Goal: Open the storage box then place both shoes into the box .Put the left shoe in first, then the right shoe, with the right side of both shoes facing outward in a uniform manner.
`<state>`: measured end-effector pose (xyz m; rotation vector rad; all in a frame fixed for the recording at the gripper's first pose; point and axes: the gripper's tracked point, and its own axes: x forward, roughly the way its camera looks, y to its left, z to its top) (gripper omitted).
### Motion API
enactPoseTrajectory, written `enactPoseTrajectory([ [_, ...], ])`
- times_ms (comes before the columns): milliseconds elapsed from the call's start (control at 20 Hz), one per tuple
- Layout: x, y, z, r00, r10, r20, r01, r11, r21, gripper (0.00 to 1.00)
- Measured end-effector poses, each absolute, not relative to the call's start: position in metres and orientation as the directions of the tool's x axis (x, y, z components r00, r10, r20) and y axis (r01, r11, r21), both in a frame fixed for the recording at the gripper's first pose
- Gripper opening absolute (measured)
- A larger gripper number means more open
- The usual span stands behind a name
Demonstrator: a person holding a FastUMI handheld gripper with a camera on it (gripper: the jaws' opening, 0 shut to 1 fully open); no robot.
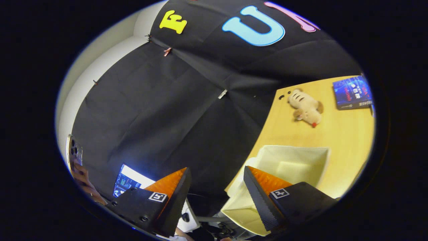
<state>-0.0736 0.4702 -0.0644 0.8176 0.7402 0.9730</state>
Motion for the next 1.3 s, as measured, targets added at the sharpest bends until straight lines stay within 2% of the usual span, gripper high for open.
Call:
enactPoseTrajectory([
  [150,-0.066,0.414,-0.08,0.476,0.852,-0.22,-0.411,0.437,0.8,0.96],
  [300,-0.057,0.36,-0.104,0.568,0.774,-0.28,-0.362,0.54,0.759,0.96],
  [550,-0.066,0.27,-0.171,0.614,0.649,-0.45,-0.23,0.692,0.684,0.96],
  [700,-0.076,0.221,-0.23,0.584,0.56,-0.588,-0.142,0.783,0.605,0.96],
  [850,-0.098,0.181,-0.29,0.505,0.486,-0.713,-0.063,0.845,0.531,0.97],
  [1050,-0.12,0.169,-0.354,0.386,0.452,-0.804,-0.047,0.88,0.472,0.93],
  [1300,-0.119,0.169,-0.403,0.318,0.408,-0.856,-0.046,0.908,0.416,0.81],
])
